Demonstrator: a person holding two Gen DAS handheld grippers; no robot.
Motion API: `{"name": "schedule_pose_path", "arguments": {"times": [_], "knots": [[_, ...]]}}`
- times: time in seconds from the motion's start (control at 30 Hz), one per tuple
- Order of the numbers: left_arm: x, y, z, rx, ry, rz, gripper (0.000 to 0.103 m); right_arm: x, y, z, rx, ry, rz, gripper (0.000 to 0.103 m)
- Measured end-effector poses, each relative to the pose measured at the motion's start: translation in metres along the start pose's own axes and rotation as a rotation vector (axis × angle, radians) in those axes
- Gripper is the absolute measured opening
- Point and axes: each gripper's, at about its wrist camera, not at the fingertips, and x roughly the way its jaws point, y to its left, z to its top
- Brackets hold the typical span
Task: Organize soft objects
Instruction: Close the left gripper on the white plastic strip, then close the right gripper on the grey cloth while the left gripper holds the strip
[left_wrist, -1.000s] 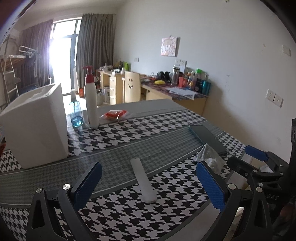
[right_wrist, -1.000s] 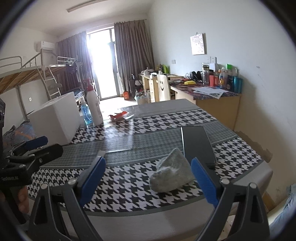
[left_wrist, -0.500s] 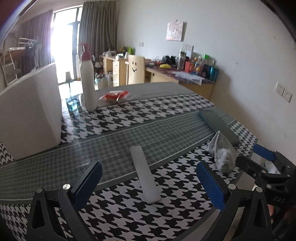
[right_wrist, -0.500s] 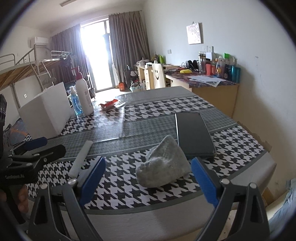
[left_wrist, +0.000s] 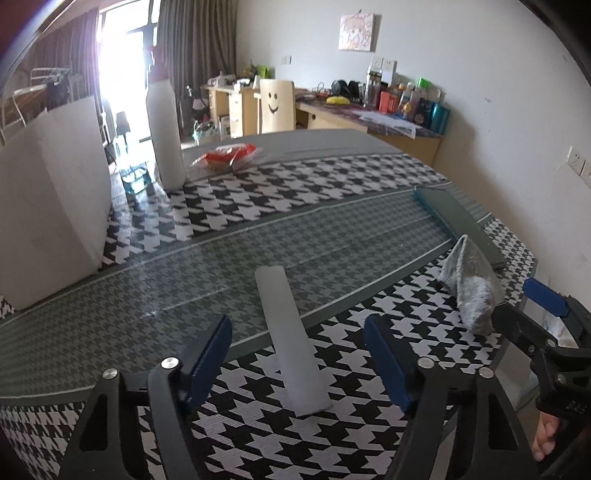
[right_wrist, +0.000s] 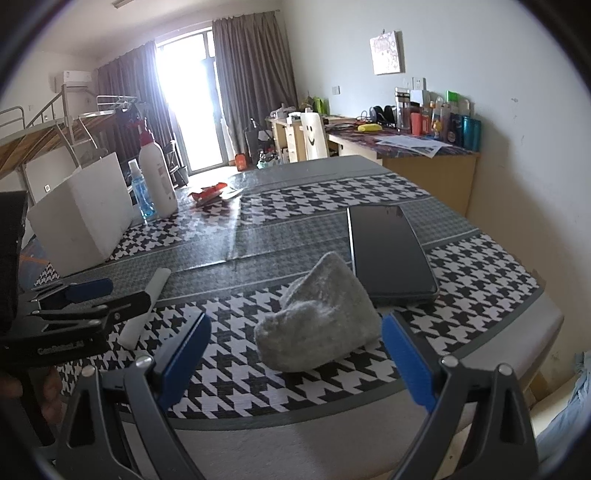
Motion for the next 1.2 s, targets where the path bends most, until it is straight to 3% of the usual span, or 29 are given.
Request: {"name": "schedule_pose_path", "arguments": {"times": [0.17, 0.43, 0.6, 0.7, 0.8, 1.2], "knots": [[0.01, -0.002, -0.002, -0.007, 0.033, 0.005, 0.067, 0.002, -0.002, -0.002, 0.008, 0.003, 0.007, 0.096], [0.018, -0.005, -0.001, 0.003, 0.054, 0.032, 0.047, 0.007, -0.008, -0.002, 0.022, 0.011, 0.008, 0.096], [0.02, -0.008, 0.0, 0.023, 0.062, 0.051, 0.043, 0.012, -0.009, -0.004, 0.025, 0.028, 0.01, 0.096], [0.02, -0.007, 0.0, 0.026, 0.059, 0.075, 0.026, 0.015, -0.008, -0.005, 0.019, 0.034, 0.012, 0.096], [0.019, -0.004, 0.0, 0.019, 0.057, 0.07, 0.024, 0.017, -0.009, -0.005, 0.024, 0.039, 0.011, 0.096], [0.014, -0.003, -0.001, 0.015, 0.049, 0.052, 0.021, 0.03, -0.006, -0.007, 0.018, 0.096, -0.007, 0.063]]}}
